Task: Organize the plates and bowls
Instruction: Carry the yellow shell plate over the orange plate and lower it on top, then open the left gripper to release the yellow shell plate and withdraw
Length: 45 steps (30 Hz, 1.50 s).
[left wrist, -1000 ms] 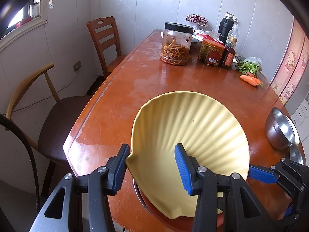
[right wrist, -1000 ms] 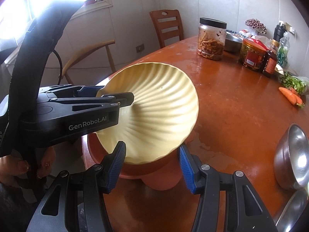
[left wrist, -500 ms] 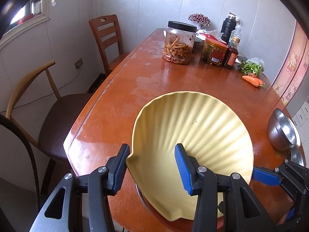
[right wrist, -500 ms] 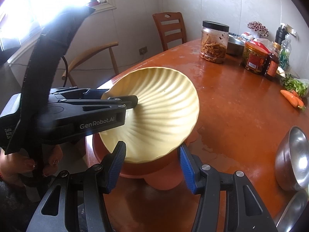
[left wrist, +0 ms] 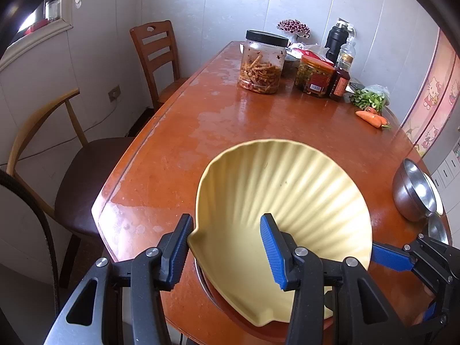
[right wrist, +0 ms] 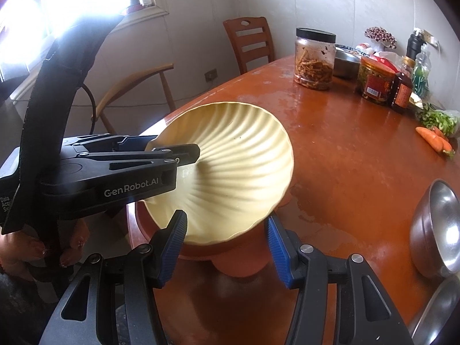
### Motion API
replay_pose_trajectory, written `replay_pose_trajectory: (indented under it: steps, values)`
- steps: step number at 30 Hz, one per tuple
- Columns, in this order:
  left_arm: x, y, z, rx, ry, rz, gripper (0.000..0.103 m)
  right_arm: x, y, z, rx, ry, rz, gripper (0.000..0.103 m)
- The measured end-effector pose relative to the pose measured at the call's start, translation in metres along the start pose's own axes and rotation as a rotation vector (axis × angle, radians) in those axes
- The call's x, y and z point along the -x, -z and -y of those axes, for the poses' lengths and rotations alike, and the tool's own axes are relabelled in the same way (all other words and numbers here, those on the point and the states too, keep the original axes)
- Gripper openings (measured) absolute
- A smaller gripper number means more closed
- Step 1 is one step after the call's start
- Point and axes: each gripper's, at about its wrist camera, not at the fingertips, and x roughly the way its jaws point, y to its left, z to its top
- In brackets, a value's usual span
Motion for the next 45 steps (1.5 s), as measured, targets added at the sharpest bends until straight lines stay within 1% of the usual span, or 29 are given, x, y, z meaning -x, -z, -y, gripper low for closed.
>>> replay_pose_trajectory:
  steps: [14,18,34,39,45]
  values:
    - [0.008,0.001,0.005,-0.002,-0.007,0.014,0.049,0.006,0.003,0.002,-0.013,0.002,0.009,0.058]
    - [0.011,0.001,0.006,0.000,-0.006,0.022,0.051,0.008,0.002,0.004,-0.014,0.004,0.017,0.059]
    - [0.022,0.005,0.006,0.017,-0.014,0.039,0.053,0.013,0.005,0.004,-0.017,0.000,0.027,0.061]
    - [0.030,0.006,0.005,0.023,-0.013,0.057,0.056,0.015,0.006,0.003,-0.019,-0.001,0.031,0.061]
    - [0.036,0.006,0.006,0.027,-0.020,0.064,0.057,0.019,0.009,0.003,-0.024,-0.002,0.034,0.062]
